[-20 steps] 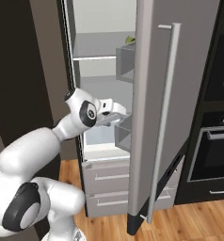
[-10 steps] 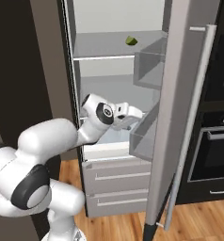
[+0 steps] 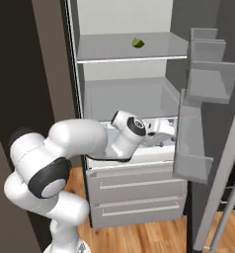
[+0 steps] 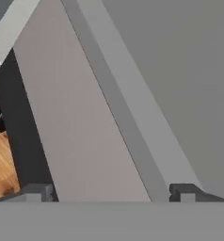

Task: There is a bowl on the dining counter. Grab a lemon wedge from the fridge and place it in the bowl. Then get the liquor bottle and glass cup from the cabinet and place them next to the bowl.

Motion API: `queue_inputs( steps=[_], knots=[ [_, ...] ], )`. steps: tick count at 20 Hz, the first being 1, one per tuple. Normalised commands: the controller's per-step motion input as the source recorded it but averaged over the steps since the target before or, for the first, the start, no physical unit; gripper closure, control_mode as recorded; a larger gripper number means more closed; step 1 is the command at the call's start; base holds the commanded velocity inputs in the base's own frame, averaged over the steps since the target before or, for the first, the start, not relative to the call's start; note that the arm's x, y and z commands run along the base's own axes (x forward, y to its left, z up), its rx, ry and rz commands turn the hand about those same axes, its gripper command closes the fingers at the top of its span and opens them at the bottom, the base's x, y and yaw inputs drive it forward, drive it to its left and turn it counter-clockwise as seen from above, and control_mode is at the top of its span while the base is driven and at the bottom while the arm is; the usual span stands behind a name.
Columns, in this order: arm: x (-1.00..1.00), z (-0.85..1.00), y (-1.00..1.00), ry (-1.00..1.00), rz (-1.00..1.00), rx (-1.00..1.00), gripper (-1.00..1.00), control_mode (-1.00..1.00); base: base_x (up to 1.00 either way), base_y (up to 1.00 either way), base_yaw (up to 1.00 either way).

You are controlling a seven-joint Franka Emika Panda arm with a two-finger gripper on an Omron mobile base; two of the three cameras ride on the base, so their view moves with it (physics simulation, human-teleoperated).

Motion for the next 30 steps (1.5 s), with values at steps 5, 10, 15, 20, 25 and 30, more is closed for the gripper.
queue_inputs(
  steps=[5, 10, 15, 20, 25, 30],
  knots=[
    [0.00, -0.24, -1.00, 0.00, -0.02, 0.00, -1.00, -1.00, 0.00, 0.00, 0.00],
    [-0.05, -0.02, -0.87, -0.01, 0.06, 0.06, -1.00, -1.00, 0.00, 0.00, 0.00],
    [-0.47, 0.32, 0.29, 0.00, 0.29, 0.25, -1.00, -1.00, 0.00, 0.00, 0.00],
    [-0.33, 0.65, 0.95, 0.00, 0.32, 0.22, -1.00, -1.00, 0.00, 0.00, 0.00],
    [-0.06, 0.94, 1.00, 0.03, 0.29, 0.24, -1.00, -1.00, 0.00, 0.00, 0.00],
    [0.00, 1.00, 0.80, 0.00, 0.22, 0.21, -1.00, -1.00, 0.00, 0.00, 0.00]
  ],
)
